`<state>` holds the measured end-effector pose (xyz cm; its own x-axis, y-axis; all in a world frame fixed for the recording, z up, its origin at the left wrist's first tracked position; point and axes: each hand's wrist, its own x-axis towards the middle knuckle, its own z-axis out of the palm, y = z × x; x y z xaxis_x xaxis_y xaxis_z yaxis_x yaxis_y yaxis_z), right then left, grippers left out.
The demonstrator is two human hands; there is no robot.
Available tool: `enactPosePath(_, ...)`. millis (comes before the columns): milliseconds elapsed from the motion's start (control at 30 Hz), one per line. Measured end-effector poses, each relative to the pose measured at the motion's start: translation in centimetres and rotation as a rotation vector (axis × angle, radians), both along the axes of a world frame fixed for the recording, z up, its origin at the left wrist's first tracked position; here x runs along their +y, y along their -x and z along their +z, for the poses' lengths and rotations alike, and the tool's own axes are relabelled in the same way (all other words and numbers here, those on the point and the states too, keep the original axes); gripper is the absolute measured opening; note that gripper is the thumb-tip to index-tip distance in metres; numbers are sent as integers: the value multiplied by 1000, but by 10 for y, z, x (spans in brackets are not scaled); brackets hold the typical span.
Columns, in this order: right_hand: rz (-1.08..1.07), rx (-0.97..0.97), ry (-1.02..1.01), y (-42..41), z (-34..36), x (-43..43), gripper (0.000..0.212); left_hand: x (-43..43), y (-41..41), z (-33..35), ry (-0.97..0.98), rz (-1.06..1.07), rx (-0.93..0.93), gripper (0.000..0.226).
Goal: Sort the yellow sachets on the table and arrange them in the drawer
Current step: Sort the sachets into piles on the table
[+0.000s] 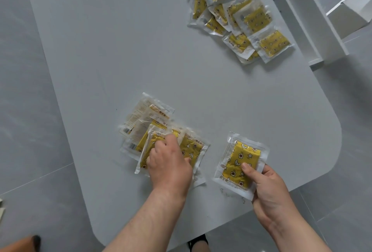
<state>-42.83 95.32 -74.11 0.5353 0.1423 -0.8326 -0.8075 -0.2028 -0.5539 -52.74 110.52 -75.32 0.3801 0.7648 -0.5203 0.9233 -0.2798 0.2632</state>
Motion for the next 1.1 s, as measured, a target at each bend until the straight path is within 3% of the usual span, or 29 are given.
enactPosePath(133,3,0,13,-3,-2,-3,14,2,-3,0,42,44,-10,61)
enactPosePath(300,15,-3,27,-4,-4,-4,13,-3,-3,-3,9,49,-42,32)
enactPosePath(400,26,-1,32,-4,-4,-2,13,-5,-5,-3,-34,49,-61,32)
enactPosePath(533,43,-5,37,-4,-1,1,13,-7,-5,8,19,62,-210,33)
enactPosePath(667,99,-13,43,-4,-1,7,12,2,16,17,174,269,-361,38)
enactPosePath(967,526,-64,159,19,-13,39,9,66,98,18,277,732,-562,13)
enactPosePath(1033,596,-78,256,35,-19,52,7,72,111,19,275,782,-588,14)
enactPosePath(1100,809,-213,460,50,-28,66,14,73,121,20,277,807,-592,15)
